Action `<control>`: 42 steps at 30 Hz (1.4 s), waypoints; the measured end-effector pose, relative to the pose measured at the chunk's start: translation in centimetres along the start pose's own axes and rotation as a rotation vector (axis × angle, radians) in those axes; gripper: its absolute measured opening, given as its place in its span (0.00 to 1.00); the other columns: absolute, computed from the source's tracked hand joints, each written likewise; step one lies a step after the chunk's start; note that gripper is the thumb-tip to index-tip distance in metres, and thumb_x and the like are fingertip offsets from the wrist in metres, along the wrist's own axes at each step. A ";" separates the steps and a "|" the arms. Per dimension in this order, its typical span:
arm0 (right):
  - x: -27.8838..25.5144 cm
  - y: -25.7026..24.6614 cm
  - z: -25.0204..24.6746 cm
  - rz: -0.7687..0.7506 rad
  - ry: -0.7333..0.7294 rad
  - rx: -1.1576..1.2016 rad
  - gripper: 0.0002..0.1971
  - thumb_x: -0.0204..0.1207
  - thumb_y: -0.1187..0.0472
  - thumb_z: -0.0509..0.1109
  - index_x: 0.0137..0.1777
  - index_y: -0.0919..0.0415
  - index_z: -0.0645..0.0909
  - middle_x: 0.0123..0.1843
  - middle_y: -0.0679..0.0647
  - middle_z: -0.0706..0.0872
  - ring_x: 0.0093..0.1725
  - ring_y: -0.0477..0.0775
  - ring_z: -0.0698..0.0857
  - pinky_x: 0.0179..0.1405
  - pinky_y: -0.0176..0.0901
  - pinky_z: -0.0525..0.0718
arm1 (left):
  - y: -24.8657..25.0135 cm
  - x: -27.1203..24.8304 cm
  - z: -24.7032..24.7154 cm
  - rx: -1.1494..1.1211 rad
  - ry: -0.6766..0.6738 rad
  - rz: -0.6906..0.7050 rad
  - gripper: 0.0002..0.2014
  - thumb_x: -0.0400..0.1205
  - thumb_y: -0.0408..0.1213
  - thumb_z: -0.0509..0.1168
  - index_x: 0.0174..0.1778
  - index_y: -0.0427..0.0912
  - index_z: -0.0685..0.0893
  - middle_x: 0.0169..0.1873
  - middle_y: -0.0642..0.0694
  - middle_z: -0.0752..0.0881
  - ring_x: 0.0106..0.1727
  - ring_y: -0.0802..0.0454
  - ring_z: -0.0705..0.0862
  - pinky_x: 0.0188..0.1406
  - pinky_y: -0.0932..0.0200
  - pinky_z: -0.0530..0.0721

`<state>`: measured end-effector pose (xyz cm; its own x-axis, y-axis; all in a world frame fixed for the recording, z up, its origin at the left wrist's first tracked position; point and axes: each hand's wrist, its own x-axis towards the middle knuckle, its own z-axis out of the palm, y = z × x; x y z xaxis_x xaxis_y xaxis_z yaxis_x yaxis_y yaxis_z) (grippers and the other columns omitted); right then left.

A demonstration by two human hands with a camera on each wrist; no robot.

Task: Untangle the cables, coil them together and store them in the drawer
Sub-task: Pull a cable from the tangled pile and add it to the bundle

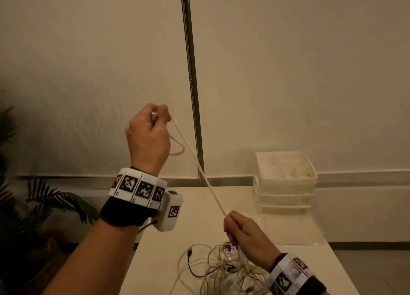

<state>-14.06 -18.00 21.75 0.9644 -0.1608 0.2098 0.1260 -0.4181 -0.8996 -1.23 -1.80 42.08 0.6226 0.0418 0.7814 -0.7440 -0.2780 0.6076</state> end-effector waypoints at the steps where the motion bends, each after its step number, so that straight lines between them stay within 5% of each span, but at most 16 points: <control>1: 0.1 0.1 -0.2 0.017 0.012 0.002 0.16 0.87 0.57 0.57 0.36 0.53 0.75 0.24 0.45 0.74 0.26 0.45 0.70 0.31 0.46 0.71 | 0.0 -0.2 -0.2 0.114 -0.066 0.023 0.08 0.86 0.44 0.63 0.48 0.46 0.85 0.26 0.57 0.78 0.30 0.57 0.78 0.30 0.61 0.69; 5: 1.1 -1.5 -1.6 0.082 0.095 0.191 0.16 0.87 0.62 0.56 0.36 0.61 0.75 0.24 0.48 0.69 0.25 0.48 0.66 0.28 0.46 0.65 | -0.6 -4.0 -0.3 0.412 -0.263 0.204 0.21 0.83 0.45 0.65 0.72 0.56 0.72 0.26 0.51 0.82 0.26 0.51 0.79 0.26 0.58 0.76; 8: 1.9 -3.3 -2.4 0.084 0.125 0.298 0.17 0.87 0.62 0.56 0.36 0.63 0.76 0.24 0.51 0.67 0.26 0.49 0.63 0.27 0.44 0.61 | -0.3 -8.6 0.8 0.386 -0.687 0.448 0.26 0.84 0.46 0.63 0.76 0.64 0.63 0.31 0.52 0.85 0.27 0.55 0.81 0.28 0.58 0.80; 11: 2.4 -5.6 -3.0 -0.023 0.094 0.238 0.15 0.85 0.68 0.58 0.35 0.64 0.77 0.26 0.56 0.66 0.26 0.49 0.63 0.26 0.43 0.61 | -0.4 -10.9 2.6 0.262 -0.931 0.379 0.23 0.86 0.47 0.59 0.77 0.66 0.64 0.38 0.48 0.89 0.35 0.48 0.85 0.35 0.54 0.82; 14: 2.7 -7.1 -4.4 -0.073 0.107 0.250 0.17 0.84 0.70 0.59 0.34 0.61 0.80 0.29 0.61 0.67 0.27 0.51 0.64 0.28 0.44 0.61 | -0.8 -10.4 4.3 0.147 -0.895 0.187 0.12 0.87 0.49 0.57 0.63 0.54 0.80 0.36 0.44 0.89 0.36 0.44 0.85 0.39 0.51 0.84; 17: 2.4 -6.9 -5.2 -0.074 0.132 0.264 0.15 0.85 0.64 0.60 0.43 0.73 0.82 0.31 0.62 0.71 0.28 0.52 0.65 0.29 0.45 0.62 | -0.6 -9.4 5.0 0.309 -0.904 0.269 0.12 0.84 0.54 0.51 0.44 0.53 0.75 0.34 0.44 0.86 0.35 0.40 0.84 0.37 0.44 0.85; 20: 2.0 -7.1 -5.9 -0.119 0.120 0.324 0.10 0.83 0.66 0.63 0.50 0.71 0.85 0.30 0.58 0.77 0.30 0.52 0.70 0.30 0.42 0.69 | -0.1 -8.2 5.1 0.314 -0.898 0.228 0.11 0.84 0.49 0.53 0.42 0.52 0.77 0.39 0.43 0.89 0.38 0.40 0.85 0.39 0.45 0.85; 23: 2.7 -7.3 -5.1 -0.110 0.113 0.307 0.10 0.84 0.69 0.60 0.54 0.65 0.84 0.36 0.59 0.85 0.33 0.54 0.79 0.34 0.41 0.80 | 2.4 -6.3 5.0 0.255 -0.642 0.242 0.10 0.87 0.42 0.59 0.46 0.43 0.83 0.33 0.46 0.86 0.32 0.45 0.80 0.32 0.59 0.74; 26: 1.8 -3.7 -1.7 -0.019 0.005 0.142 0.14 0.87 0.58 0.57 0.46 0.62 0.80 0.34 0.57 0.86 0.33 0.54 0.84 0.39 0.51 0.84 | 5.6 -1.9 4.0 0.119 -0.251 0.208 0.10 0.87 0.37 0.61 0.46 0.38 0.85 0.32 0.52 0.81 0.29 0.54 0.75 0.28 0.72 0.68; 29: 0.4 -0.3 -0.3 0.041 0.043 0.063 0.20 0.86 0.50 0.55 0.38 0.61 0.76 0.29 0.54 0.82 0.29 0.50 0.81 0.35 0.49 0.82 | 5.4 1.3 2.7 0.150 -0.145 0.195 0.09 0.87 0.36 0.60 0.51 0.39 0.85 0.39 0.51 0.85 0.35 0.54 0.80 0.33 0.76 0.70; 32: 0.9 -1.1 -1.4 0.125 0.111 0.157 0.18 0.87 0.55 0.55 0.37 0.61 0.73 0.29 0.58 0.76 0.30 0.55 0.75 0.36 0.54 0.82 | 3.2 -1.1 2.5 0.356 -0.377 0.219 0.16 0.88 0.45 0.55 0.72 0.51 0.76 0.39 0.43 0.88 0.38 0.42 0.85 0.37 0.52 0.82; 34: 1.6 -2.1 -1.9 0.140 0.106 0.183 0.17 0.87 0.54 0.55 0.37 0.60 0.73 0.28 0.55 0.73 0.29 0.53 0.73 0.36 0.55 0.85 | 2.5 -4.4 2.7 0.466 -0.652 0.307 0.23 0.88 0.48 0.50 0.81 0.63 0.60 0.37 0.44 0.87 0.32 0.44 0.84 0.35 0.50 0.86; 36: 1.9 -2.7 -2.0 0.130 0.113 0.211 0.18 0.87 0.53 0.55 0.37 0.59 0.73 0.26 0.52 0.71 0.25 0.48 0.71 0.32 0.51 0.81 | 1.9 -7.4 3.2 0.444 -0.891 0.327 0.23 0.89 0.47 0.49 0.81 0.66 0.58 0.46 0.45 0.90 0.35 0.46 0.86 0.40 0.48 0.89; 38: 2.2 -3.2 -2.2 0.131 0.117 0.257 0.17 0.88 0.58 0.54 0.37 0.61 0.73 0.25 0.50 0.69 0.24 0.48 0.68 0.28 0.46 0.73 | 0.9 -9.5 4.1 0.398 -1.032 0.277 0.18 0.89 0.49 0.51 0.76 0.66 0.68 0.49 0.44 0.90 0.44 0.44 0.88 0.47 0.45 0.89; 42: 2.1 -3.9 -3.0 0.130 0.080 0.294 0.18 0.79 0.79 0.52 0.30 0.64 0.72 0.22 0.51 0.68 0.25 0.52 0.64 0.27 0.47 0.63 | -0.8 -11.3 5.2 0.335 -1.140 0.219 0.15 0.87 0.55 0.49 0.64 0.63 0.76 0.46 0.47 0.88 0.46 0.44 0.86 0.47 0.44 0.87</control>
<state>-13.26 -19.33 26.86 0.9571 -0.2703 0.1046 0.0758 -0.1150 -0.9905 -6.39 -7.05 32.03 0.4731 -0.8611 0.1860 -0.8657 -0.4153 0.2793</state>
